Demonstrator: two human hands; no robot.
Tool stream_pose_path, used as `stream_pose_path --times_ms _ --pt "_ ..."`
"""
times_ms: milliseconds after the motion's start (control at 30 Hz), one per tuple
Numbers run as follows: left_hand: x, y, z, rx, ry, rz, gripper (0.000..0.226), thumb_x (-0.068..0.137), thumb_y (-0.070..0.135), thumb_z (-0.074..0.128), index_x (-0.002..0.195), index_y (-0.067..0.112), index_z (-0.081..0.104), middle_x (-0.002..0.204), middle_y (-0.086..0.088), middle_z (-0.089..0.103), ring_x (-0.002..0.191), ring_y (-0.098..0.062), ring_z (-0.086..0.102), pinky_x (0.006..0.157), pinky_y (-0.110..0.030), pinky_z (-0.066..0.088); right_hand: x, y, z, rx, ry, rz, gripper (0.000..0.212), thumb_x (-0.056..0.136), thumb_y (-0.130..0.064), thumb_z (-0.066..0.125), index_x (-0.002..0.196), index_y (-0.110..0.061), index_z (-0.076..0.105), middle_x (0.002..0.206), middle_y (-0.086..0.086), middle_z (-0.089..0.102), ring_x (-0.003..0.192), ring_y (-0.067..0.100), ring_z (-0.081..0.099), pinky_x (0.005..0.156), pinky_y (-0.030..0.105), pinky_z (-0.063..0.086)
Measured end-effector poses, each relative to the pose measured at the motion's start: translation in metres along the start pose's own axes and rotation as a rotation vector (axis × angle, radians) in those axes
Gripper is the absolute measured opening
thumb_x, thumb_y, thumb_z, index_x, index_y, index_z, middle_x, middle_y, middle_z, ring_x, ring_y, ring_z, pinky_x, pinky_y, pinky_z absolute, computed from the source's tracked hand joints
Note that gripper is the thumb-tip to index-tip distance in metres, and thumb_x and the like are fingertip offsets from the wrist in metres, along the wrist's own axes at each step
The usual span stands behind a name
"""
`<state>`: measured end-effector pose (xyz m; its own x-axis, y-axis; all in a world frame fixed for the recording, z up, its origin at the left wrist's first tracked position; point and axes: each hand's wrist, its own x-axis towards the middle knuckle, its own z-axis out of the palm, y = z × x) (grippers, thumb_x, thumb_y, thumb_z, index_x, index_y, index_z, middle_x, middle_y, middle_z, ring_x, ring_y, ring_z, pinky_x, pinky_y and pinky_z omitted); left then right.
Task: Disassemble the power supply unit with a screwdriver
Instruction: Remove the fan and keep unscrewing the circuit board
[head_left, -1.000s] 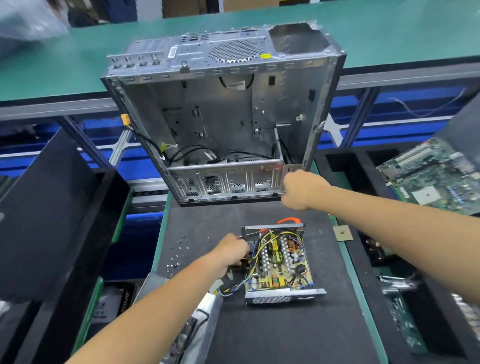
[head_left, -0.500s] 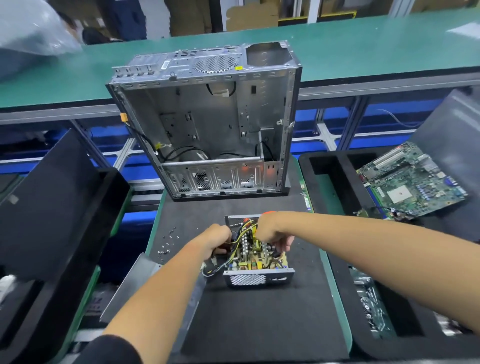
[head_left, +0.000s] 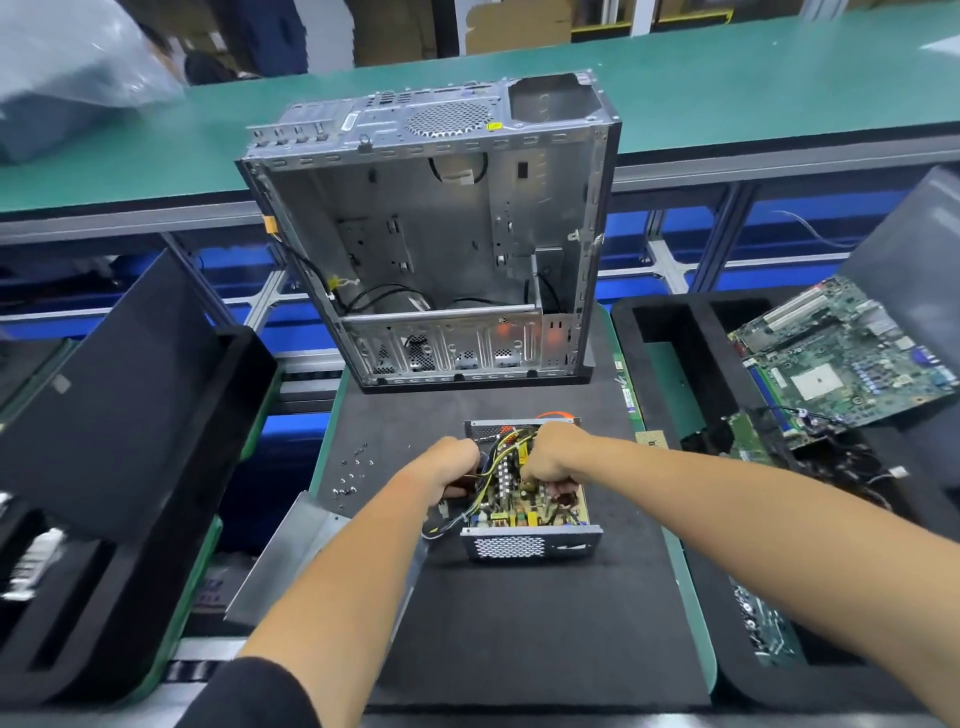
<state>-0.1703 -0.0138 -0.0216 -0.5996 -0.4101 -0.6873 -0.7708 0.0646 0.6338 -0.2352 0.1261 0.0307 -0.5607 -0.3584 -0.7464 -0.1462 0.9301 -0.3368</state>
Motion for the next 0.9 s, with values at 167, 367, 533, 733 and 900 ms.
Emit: stream_pose_path --times_ms 167,367,533,733,900 --pt "-0.005 0.005 0.0 0.03 -0.055 0.012 0.012 0.067 0.002 0.04 0.067 0.014 0.039 0.066 -0.004 0.036 0.051 -0.019 0.038 0.046 -0.021 0.037 -0.006 0.001 -0.005 0.093 0.001 0.008 0.023 0.095 -0.003 0.051 0.073 -0.004 0.043 0.026 0.002 0.043 0.019 0.009 0.038 0.029 0.01 0.028" --pt "-0.01 0.008 0.002 0.121 -0.072 0.07 0.017 0.067 0.004 0.046 0.065 0.016 0.033 0.066 -0.003 0.026 0.061 -0.021 0.025 0.053 -0.027 0.025 -0.01 0.004 -0.008 0.152 0.036 -0.013 0.024 0.09 0.002 0.052 0.068 -0.003 0.045 0.028 0.003 0.044 0.019 0.009 0.038 0.03 0.009 0.028" --pt "-0.007 0.01 -0.002 0.078 0.014 0.2 0.023 0.072 0.006 0.058 0.088 0.014 0.045 0.084 -0.005 0.047 0.075 -0.021 0.047 0.066 -0.033 0.041 -0.014 0.011 -0.009 0.145 0.101 -0.064 0.024 0.087 0.0 0.052 0.064 -0.004 0.046 0.029 0.002 0.044 0.021 0.01 0.038 0.032 0.012 0.03" --pt "-0.015 0.033 -0.008 0.619 -0.017 0.84 0.029 0.096 0.031 0.048 0.124 0.026 0.056 0.114 0.009 0.062 0.104 -0.012 0.056 0.091 -0.033 0.045 -0.014 0.017 -0.006 0.107 0.136 -0.122 0.026 0.087 -0.005 0.055 0.062 -0.004 0.048 0.032 0.003 0.048 0.03 0.016 0.045 0.038 0.021 0.039" --pt "-0.014 0.039 0.004 1.03 0.163 0.965 0.023 0.1 0.026 0.041 0.108 0.025 0.063 0.096 -0.001 0.071 0.09 -0.025 0.061 0.073 -0.038 0.049 -0.018 0.02 -0.002 -0.085 0.179 -0.146 0.031 0.084 -0.013 0.054 0.054 -0.012 0.046 0.039 0.001 0.051 0.042 0.017 0.05 0.045 0.023 0.04"
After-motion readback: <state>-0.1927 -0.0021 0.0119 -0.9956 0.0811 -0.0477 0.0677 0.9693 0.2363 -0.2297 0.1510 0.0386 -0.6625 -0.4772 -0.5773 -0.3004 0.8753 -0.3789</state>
